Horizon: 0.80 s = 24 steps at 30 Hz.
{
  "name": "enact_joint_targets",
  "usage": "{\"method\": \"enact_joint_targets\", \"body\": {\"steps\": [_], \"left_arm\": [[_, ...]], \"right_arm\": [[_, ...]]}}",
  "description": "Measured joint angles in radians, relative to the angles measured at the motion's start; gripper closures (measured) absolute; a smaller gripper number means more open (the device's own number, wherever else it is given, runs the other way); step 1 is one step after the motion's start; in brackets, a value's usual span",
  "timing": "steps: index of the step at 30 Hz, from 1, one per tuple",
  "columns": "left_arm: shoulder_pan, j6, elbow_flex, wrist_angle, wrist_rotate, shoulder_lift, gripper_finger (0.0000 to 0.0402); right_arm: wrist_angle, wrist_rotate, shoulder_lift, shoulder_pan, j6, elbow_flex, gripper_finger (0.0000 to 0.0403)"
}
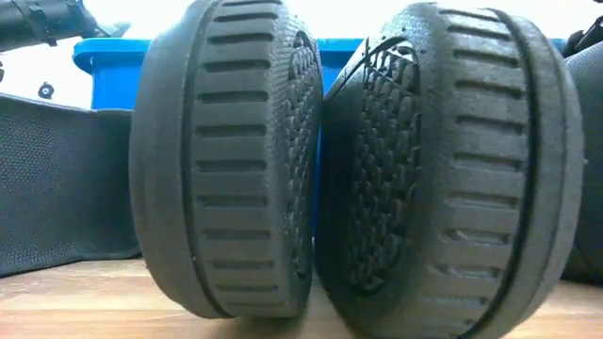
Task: Pick and place slides into bin
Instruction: Put the black slide into the bin
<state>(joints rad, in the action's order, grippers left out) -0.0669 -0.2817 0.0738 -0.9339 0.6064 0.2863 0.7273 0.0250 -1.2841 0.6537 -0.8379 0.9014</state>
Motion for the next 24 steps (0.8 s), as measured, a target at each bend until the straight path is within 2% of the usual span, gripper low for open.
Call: {"method": "enact_joint_targets", "body": {"steps": [10,24], "left_arm": [[0.0,0.0,0.0,-0.001,0.001,0.0,0.024],[0.0,0.0,0.0,0.0,0.001,0.0,0.024]], "right_arm": [[-0.149,0.072,0.001,-0.027,0.002,-0.069,0.0197],[-0.217,0.135,-0.038,-0.032,0.052,-0.074,0.0197]]}}
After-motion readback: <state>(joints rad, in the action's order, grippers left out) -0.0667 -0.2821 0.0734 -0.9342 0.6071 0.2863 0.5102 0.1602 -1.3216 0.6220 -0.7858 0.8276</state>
